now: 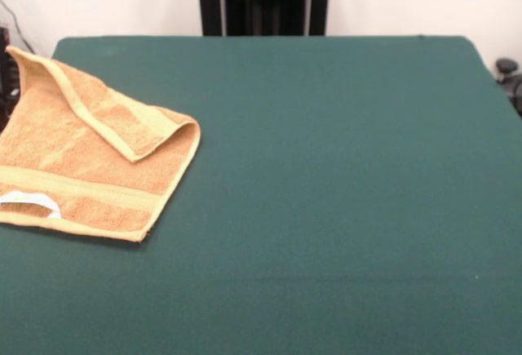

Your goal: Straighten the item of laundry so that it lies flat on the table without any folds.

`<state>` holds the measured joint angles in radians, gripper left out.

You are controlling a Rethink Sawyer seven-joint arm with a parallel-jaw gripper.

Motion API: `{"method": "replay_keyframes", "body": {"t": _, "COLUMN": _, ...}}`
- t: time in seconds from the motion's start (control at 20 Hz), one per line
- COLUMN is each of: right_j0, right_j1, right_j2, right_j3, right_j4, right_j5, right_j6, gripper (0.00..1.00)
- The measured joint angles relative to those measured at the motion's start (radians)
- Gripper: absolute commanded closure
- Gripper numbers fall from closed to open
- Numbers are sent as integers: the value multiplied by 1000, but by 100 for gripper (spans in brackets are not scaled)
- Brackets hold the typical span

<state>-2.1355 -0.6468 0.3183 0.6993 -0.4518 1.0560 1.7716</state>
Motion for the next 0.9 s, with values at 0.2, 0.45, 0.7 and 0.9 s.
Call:
{"method": "replay_keyframes", "body": {"t": 0.2, "right_j0": -2, "right_j1": 27, "right_j2": 0, "right_j3": -79, "right_j4": -21, "right_j5": 88, "right_j6": -3, "gripper": 0}}
{"method": "replay_keyframes", "body": {"t": 0.45, "right_j0": -4, "right_j1": 89, "right_j2": 0, "right_j3": -240, "right_j4": -65, "right_j5": 269, "right_j6": -3, "gripper": 0}}
{"method": "replay_keyframes", "body": {"t": 0.7, "right_j0": -4, "right_j1": 127, "right_j2": 0, "right_j3": -328, "right_j4": -79, "right_j5": 359, "right_j6": -3, "gripper": 0}}
{"method": "replay_keyframes", "body": {"t": 0.9, "right_j0": -2, "right_j1": 125, "right_j2": -11, "right_j3": -337, "right_j4": -75, "right_j5": 375, "right_j6": -3, "gripper": 0}}
